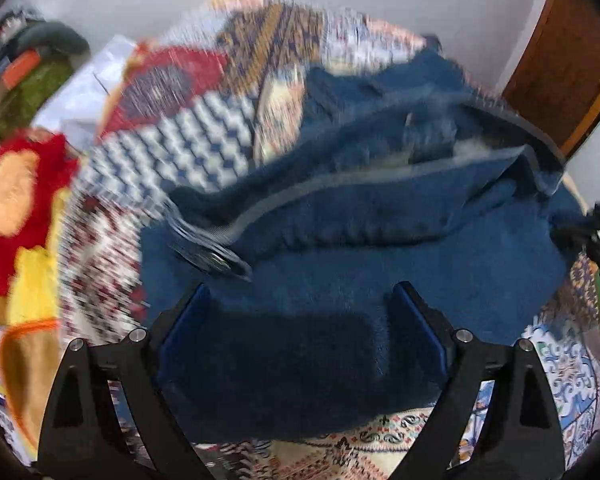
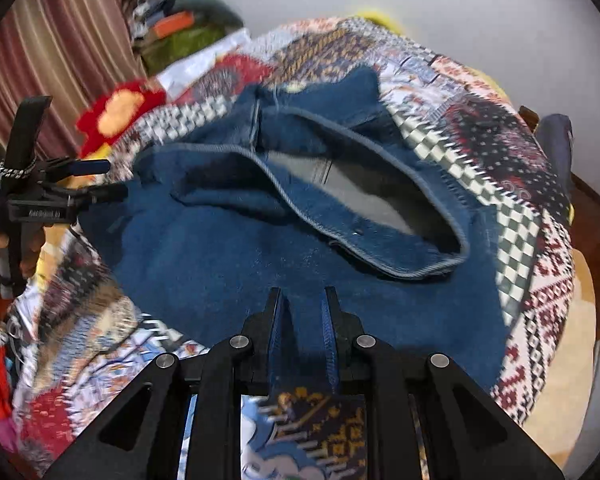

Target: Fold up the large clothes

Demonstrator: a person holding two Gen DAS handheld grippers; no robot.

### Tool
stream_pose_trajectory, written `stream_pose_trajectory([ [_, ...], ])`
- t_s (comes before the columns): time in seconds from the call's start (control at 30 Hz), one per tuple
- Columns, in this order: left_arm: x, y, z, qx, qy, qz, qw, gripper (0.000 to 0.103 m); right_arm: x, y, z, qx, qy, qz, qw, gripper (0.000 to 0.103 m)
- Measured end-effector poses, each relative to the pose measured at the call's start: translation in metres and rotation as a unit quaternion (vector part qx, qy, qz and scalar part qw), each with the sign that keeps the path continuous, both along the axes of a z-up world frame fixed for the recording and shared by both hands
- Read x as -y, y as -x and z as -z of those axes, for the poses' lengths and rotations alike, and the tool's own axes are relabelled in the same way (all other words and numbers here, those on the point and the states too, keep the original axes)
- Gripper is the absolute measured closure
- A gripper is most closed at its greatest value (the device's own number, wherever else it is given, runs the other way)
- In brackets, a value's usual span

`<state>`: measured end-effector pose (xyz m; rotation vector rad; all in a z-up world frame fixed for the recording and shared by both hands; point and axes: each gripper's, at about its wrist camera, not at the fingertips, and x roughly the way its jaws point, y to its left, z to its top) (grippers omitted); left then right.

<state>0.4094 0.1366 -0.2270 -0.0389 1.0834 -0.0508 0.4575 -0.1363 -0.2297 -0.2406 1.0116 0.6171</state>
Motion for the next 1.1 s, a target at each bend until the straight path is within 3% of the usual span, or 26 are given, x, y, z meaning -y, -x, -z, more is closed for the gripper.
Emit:
stream_pose_trajectory([
  [0.13, -0.013, -0.021, 0.019, -0.014, 0.016, -0.006, 0.9998, 0.009, -0.004, -0.032, 0.024, -0.023, -0.001, 0.016, 1.000, 0.089],
  [0.23, -0.038, -0.044, 0.010, 0.000, -0.026, -0.052, 0.9983, 0.009, -0.003, -0.056, 0.016, -0.028, -0.013, 0.020, 0.999, 0.089],
  [0.33, -0.060, -0.064, 0.004, 0.009, -0.062, -0.078, 0.9950, 0.009, -0.002, -0.076, 0.000, 0.012, -0.006, 0.042, 0.999, 0.089],
  [0.43, -0.080, -0.082, 0.002, 0.016, -0.070, -0.093, 0.9931, 0.009, -0.004, -0.104, -0.009, 0.059, 0.036, 0.070, 0.995, 0.089],
  [0.5, -0.086, -0.091, -0.001, 0.027, -0.092, -0.116, 0.9886, 0.009, -0.004, -0.125, -0.005, 0.086, 0.088, 0.104, 0.987, 0.089],
  [0.57, -0.091, -0.094, -0.007, 0.044, -0.105, -0.138, 0.9839, 0.009, 0.000, -0.135, -0.001, 0.078, 0.101, 0.123, 0.984, 0.089],
  [0.63, -0.096, -0.095, -0.014, 0.058, -0.115, -0.154, 0.9795, 0.009, 0.006, -0.131, -0.006, 0.067, 0.071, 0.129, 0.987, 0.089],
  [0.77, -0.095, -0.086, -0.039, 0.096, -0.181, -0.160, 0.9657, 0.009, 0.002, -0.100, -0.025, 0.082, 0.035, 0.100, 0.991, 0.089],
  [0.83, -0.097, -0.079, -0.054, 0.107, -0.170, -0.155, 0.9673, 0.009, -0.009, -0.086, -0.034, 0.087, 0.032, 0.075, 0.993, 0.089],
  [0.93, -0.095, -0.060, -0.071, 0.108, -0.117, -0.121, 0.9797, 0.009, -0.029, -0.063, -0.046, 0.096, 0.020, 0.039, 0.994, 0.089],
  [1.1, -0.073, -0.033, -0.062, 0.077, -0.076, -0.072, 0.9915, 0.009, -0.067, -0.034, -0.047, 0.052, -0.016, -0.012, 0.998, 0.089],
])
